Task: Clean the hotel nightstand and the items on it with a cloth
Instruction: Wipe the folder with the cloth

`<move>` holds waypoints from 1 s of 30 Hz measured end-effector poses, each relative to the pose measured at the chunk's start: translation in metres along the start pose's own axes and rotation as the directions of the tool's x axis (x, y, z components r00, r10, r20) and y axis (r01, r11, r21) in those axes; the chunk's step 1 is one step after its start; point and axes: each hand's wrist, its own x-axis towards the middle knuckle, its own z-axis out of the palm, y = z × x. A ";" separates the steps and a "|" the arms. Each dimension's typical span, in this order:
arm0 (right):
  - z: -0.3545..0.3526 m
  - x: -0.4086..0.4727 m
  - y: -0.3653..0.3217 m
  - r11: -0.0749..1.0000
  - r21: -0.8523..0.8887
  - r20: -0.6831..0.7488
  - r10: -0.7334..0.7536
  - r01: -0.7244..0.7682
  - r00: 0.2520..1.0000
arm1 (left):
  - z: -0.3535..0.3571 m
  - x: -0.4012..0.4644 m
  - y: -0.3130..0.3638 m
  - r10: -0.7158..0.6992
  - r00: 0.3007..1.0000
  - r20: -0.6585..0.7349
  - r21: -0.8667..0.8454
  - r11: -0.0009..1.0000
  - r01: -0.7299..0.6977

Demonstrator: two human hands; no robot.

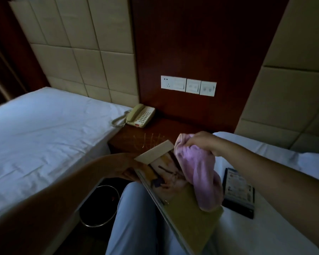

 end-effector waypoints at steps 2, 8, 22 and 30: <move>-0.003 -0.005 -0.011 0.997 -0.033 -0.176 -0.081 0.076 0.981 | -0.005 0.002 -0.021 -0.032 0.999 0.005 0.018 0.999 0.032; 0.052 -0.011 -0.045 0.823 -0.395 -0.306 -0.536 0.407 0.786 | -0.013 0.017 -0.070 -0.143 0.983 -0.116 -0.009 0.990 0.143; 0.202 0.006 -0.010 0.857 -0.247 0.259 -0.390 0.451 0.884 | 0.006 0.000 -0.152 0.556 0.794 -0.243 0.846 0.522 -0.106; 0.223 0.032 -0.011 0.824 -0.284 -0.035 -0.519 0.490 0.854 | 0.020 -0.005 -0.158 0.515 0.815 -0.266 0.785 0.606 -0.127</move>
